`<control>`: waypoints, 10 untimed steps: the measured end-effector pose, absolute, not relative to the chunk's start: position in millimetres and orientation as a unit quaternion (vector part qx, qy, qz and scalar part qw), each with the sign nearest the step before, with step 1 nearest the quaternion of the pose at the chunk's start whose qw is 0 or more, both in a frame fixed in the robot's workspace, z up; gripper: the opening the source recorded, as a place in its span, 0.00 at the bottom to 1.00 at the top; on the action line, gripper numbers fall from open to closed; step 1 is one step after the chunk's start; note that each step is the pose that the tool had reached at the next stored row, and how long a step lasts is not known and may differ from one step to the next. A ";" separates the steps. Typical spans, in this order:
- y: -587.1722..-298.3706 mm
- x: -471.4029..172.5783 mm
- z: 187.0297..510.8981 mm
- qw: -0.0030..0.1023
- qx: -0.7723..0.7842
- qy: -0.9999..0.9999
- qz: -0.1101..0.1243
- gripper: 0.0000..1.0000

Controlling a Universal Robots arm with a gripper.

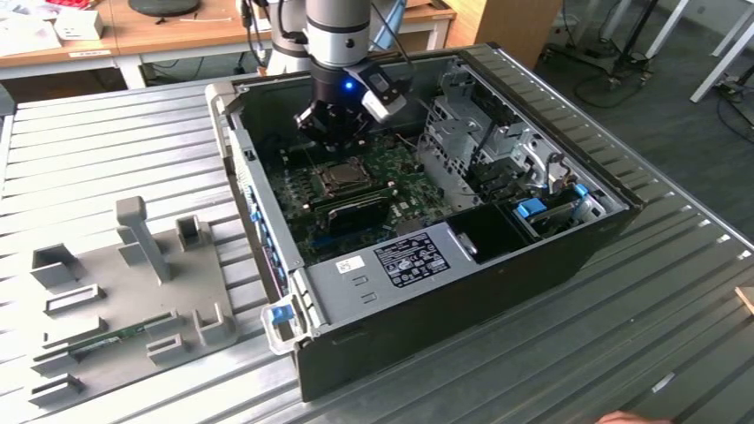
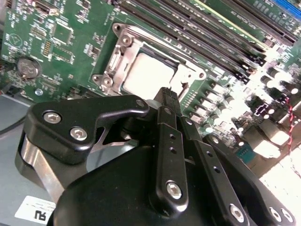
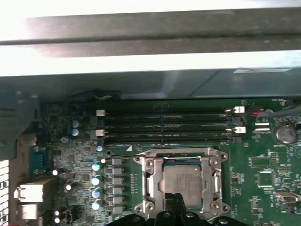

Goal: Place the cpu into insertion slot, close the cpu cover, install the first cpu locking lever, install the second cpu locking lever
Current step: 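Install the first cpu locking lever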

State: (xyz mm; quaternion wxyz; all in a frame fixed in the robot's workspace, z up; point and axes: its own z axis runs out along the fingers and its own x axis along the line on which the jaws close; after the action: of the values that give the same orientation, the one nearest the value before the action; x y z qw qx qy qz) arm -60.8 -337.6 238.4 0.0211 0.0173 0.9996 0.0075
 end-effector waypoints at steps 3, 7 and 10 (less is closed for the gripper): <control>-337.6 -65.5 238.4 0.021 0.017 1.000 0.007 0.10; -337.5 -71.0 238.3 0.021 0.017 1.000 0.007 0.10; -337.5 -73.7 238.2 0.021 0.017 1.000 0.007 0.10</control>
State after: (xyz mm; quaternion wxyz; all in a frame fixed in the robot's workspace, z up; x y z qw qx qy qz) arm -73.7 -337.5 238.2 0.0211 0.0173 0.9996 0.0075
